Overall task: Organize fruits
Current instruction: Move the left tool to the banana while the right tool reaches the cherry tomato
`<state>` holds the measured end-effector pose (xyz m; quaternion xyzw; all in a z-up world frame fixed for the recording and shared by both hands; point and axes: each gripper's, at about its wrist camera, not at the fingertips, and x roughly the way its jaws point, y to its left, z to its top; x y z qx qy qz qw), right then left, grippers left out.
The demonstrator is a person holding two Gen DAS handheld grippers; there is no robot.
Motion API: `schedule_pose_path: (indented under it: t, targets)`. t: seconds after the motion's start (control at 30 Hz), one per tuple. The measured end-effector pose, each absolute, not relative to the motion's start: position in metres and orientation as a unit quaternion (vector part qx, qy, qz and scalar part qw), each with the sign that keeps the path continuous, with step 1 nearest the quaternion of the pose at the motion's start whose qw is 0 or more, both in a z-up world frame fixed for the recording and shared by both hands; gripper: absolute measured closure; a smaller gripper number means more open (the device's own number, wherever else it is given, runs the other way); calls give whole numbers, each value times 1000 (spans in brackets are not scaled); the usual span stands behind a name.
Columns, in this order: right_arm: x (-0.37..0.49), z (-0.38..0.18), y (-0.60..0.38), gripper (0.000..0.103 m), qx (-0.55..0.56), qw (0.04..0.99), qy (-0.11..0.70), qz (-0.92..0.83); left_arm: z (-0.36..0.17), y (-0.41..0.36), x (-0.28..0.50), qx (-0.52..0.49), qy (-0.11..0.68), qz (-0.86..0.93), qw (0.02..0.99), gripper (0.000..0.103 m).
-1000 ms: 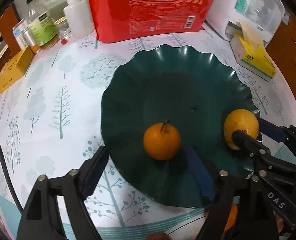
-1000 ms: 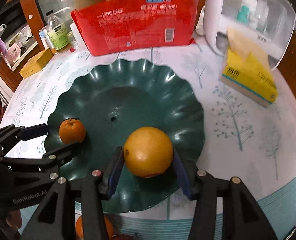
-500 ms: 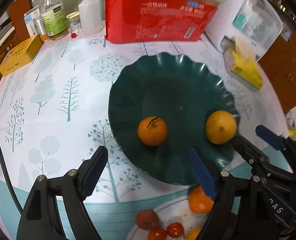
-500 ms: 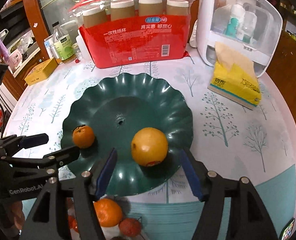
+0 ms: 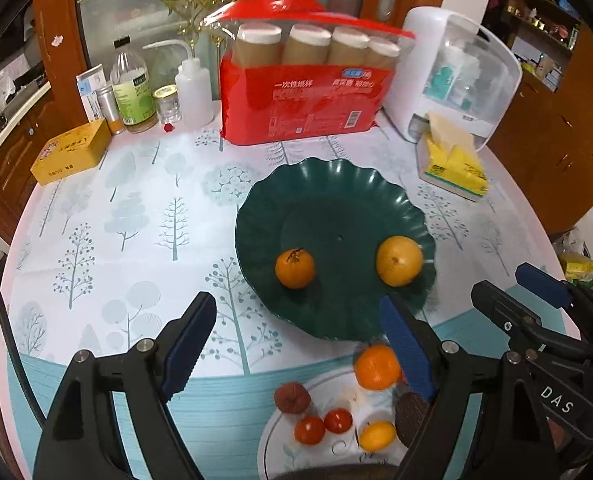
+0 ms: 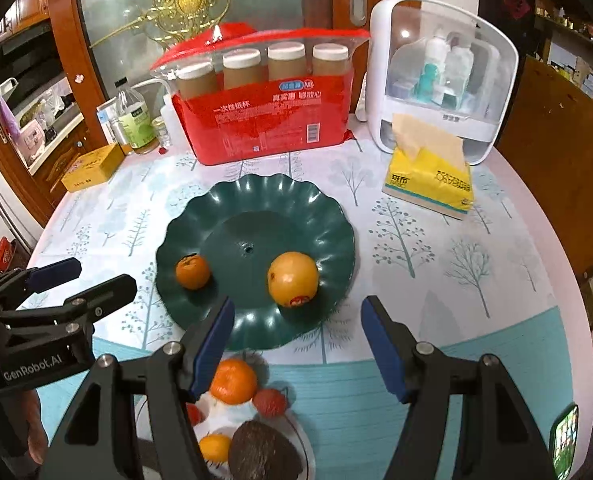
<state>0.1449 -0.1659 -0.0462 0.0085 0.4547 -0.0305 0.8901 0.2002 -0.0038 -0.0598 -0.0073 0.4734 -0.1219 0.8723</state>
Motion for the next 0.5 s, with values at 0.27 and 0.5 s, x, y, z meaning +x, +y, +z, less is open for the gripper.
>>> schedule_pose_path:
  t: [0.27, 0.5]
  targets:
    - [108, -16, -162, 37, 17, 903, 429, -8, -28, -1, 151, -9, 447, -103, 889, 20]
    - [71, 8, -167, 37, 3, 907, 420, 18, -4, -12, 101, -25, 436, -83, 896, 20]
